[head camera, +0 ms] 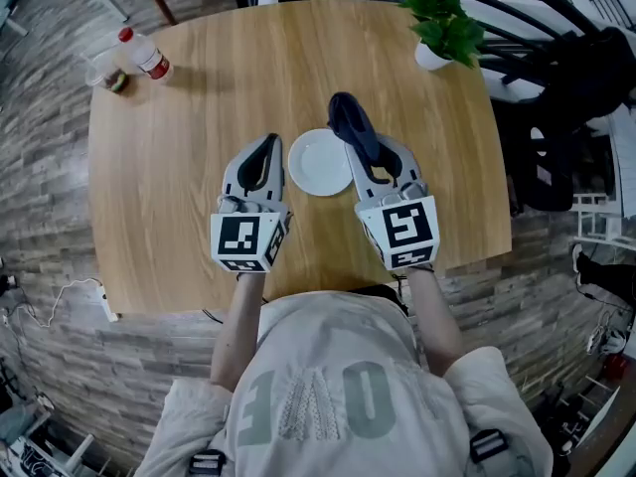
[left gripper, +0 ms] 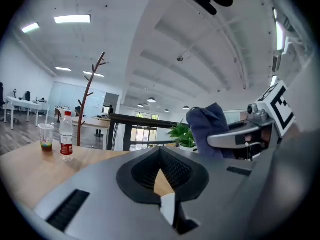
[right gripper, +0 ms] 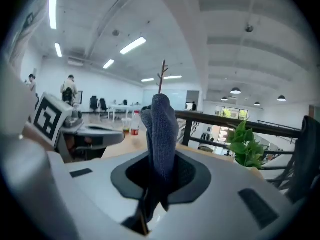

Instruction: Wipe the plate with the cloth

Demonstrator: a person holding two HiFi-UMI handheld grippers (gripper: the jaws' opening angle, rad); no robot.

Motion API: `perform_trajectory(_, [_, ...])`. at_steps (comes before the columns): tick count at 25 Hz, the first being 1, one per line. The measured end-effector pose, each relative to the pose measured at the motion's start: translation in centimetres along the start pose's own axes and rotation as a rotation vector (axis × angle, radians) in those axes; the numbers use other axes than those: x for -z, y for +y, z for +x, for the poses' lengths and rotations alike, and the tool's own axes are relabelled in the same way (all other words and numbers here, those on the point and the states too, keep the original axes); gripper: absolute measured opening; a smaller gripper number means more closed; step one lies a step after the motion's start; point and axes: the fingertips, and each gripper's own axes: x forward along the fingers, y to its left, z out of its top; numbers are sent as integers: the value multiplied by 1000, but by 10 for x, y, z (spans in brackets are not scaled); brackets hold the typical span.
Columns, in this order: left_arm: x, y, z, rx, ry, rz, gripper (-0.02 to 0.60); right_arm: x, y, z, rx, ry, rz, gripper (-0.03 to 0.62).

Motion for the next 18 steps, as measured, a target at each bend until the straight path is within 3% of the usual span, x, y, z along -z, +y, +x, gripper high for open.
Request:
perform_trajectory(4, [-21,2,-14,-69,7,33,6,-32,-18,-27,99,-142,92,61])
perform_trajectory(7, [-53,0,-33,-109,-54,79,6,-39,-19,-47,128,-197,141,61])
perform_trajectory(14, [-111,-17,-64,-153,-127,222,6,-45,-10,-68,94,-280,168,61])
perform_trajectory(18, [-118,-20,-64,-157,-145,232,6,-48,-3,-66,80,-287,151,61])
